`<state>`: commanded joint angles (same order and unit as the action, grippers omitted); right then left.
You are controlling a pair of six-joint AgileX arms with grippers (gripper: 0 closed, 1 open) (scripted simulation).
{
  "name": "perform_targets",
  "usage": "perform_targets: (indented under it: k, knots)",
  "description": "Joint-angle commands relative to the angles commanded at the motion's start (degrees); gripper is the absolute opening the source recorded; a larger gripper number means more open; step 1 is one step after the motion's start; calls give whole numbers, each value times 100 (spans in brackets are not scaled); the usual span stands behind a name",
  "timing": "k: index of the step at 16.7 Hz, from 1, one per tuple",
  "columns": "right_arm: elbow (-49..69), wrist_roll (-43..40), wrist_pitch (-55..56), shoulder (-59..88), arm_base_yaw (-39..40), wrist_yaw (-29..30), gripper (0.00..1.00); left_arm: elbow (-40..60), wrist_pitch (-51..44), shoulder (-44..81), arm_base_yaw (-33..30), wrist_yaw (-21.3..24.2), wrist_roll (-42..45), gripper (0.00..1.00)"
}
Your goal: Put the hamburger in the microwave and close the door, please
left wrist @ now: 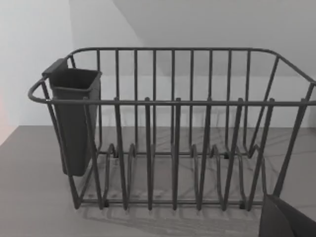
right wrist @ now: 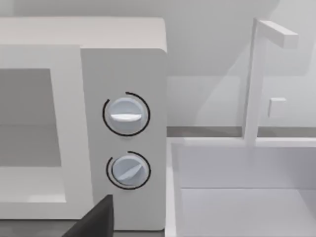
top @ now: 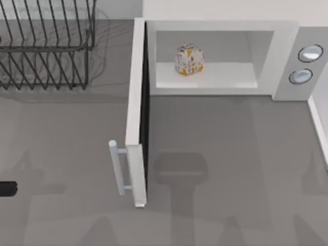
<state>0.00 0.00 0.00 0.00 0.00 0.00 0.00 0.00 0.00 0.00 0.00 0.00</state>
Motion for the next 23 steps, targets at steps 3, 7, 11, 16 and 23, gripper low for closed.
perform_targets:
  k: [3,7,11,16,23]
  knots:
    - [0,0,0,0,0,0,100,-1,19,18,10,10,0,0]
    - [0,0,0,0,0,0,100,-30,544,514,297,298,8,0]
    - [0,0,0,0,0,0,100,-66,1212,1148,665,667,18,0]
    - [0,0,0,0,0,0,100,-67,1338,1261,720,729,23,0]
    - [0,0,0,0,0,0,100,-125,2009,1868,-215,-203,34,0]
